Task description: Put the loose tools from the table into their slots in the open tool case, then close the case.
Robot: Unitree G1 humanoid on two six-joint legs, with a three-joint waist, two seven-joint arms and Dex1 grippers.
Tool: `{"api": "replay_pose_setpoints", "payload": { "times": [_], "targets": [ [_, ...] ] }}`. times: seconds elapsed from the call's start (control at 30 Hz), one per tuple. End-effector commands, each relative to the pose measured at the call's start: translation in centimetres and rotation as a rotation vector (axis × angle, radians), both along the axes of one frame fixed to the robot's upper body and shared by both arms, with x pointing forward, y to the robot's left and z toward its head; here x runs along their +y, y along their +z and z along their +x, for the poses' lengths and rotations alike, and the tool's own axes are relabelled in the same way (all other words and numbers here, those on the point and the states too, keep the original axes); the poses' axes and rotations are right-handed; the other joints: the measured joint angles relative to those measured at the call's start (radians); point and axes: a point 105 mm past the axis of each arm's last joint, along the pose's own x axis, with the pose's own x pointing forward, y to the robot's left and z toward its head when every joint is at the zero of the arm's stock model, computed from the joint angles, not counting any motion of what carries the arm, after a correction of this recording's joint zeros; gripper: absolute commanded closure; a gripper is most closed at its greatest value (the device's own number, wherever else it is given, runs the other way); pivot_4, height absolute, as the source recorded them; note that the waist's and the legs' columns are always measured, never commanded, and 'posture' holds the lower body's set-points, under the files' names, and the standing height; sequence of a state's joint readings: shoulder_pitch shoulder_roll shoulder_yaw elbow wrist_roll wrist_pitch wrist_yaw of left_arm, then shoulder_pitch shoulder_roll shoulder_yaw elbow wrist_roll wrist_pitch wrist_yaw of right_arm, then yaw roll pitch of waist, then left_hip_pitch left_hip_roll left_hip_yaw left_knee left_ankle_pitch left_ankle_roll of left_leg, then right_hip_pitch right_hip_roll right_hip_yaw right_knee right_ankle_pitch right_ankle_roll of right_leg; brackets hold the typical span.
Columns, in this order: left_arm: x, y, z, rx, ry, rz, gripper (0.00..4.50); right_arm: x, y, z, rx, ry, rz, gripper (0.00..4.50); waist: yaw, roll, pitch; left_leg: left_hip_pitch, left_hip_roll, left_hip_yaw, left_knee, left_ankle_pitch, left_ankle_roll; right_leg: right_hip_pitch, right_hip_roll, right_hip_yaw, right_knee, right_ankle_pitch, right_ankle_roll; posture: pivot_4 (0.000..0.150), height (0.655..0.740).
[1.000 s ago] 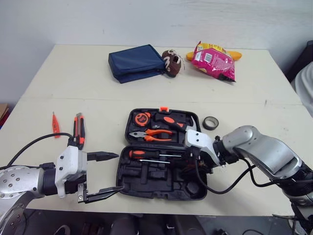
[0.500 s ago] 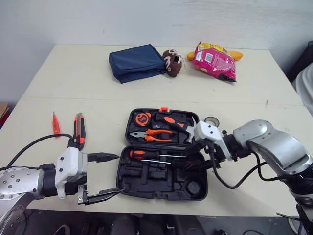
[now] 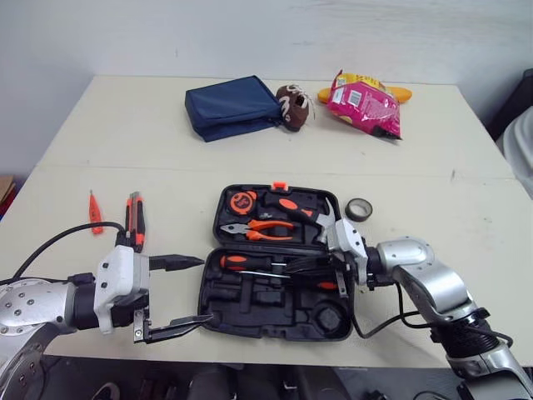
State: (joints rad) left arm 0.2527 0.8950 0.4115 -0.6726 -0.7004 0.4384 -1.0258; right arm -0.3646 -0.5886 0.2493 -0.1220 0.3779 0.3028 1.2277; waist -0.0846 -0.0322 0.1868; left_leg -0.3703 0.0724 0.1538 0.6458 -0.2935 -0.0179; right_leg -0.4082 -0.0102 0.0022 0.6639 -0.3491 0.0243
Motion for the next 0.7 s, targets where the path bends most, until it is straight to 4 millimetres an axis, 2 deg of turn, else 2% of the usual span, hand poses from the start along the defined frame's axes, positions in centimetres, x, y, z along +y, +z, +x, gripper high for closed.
{"api": "replay_pose_setpoints", "payload": {
  "times": [0.03, 0.2, 0.37, 0.5, 0.63, 0.7],
  "targets": [
    [0.0, 0.1, -0.1, 0.005, -0.004, 0.003, 0.00, 0.2, -0.4, -0.1, -0.013, 0.018, -0.034, 4.46, 0.001, 0.000, 0.000, 0.000, 0.000, 0.000, 0.000, 0.000, 0.000, 0.000, 0.000, 0.000, 0.000, 0.000, 0.000, 0.150, 0.7400],
    [0.2, 0.1, 0.1, -0.001, 0.001, 0.007, 0.00, -0.4, -2.2, 0.4, 0.028, -0.035, -0.106, 4.46, 0.001, 0.000, 0.000, 0.001, 0.000, 0.000, 0.001, 0.000, 0.000, 0.001, 0.000, 0.000, 0.000, 0.000, 0.000, 0.150, 0.7400],
    [0.2, 0.1, 0.2, -0.006, 0.005, 0.007, 0.00, -1.2, -4.4, 0.5, -0.002, -0.050, -0.227, 4.46, 0.001, -0.002, -0.002, 0.003, 0.000, 0.000, 0.000, 0.000, 0.000, 0.003, 0.000, 0.000, 0.000, 0.001, -0.001, 0.150, 0.7400],
    [0.3, 0.0, 0.4, -0.011, 0.016, 0.009, 0.00, -1.0, -5.2, 0.4, -0.043, -0.036, -0.280, 4.46, 0.002, -0.005, -0.003, 0.010, 0.000, 0.000, -0.001, 0.000, 0.000, 0.010, -0.001, 0.000, -0.001, 0.001, -0.002, 0.150, 0.7400],
    [0.5, -0.1, 0.6, -0.010, 0.024, 0.012, 0.00, -0.5, -5.8, 0.4, -0.092, -0.005, -0.318, 4.46, 0.000, -0.013, -0.012, 0.019, 0.000, 0.000, -0.005, -0.003, 0.003, 0.018, -0.001, -0.001, -0.003, 0.000, -0.003, 0.150, 0.7400],
    [0.7, -0.2, 0.7, -0.012, 0.029, 0.016, 0.00, 0.4, -5.3, 0.4, -0.103, -0.009, -0.277, 4.46, 0.000, -0.016, -0.014, 0.020, 0.000, 0.000, -0.008, -0.002, 0.002, 0.018, -0.001, -0.001, -0.003, 0.000, -0.005, 0.150, 0.7400]
  ]
}}
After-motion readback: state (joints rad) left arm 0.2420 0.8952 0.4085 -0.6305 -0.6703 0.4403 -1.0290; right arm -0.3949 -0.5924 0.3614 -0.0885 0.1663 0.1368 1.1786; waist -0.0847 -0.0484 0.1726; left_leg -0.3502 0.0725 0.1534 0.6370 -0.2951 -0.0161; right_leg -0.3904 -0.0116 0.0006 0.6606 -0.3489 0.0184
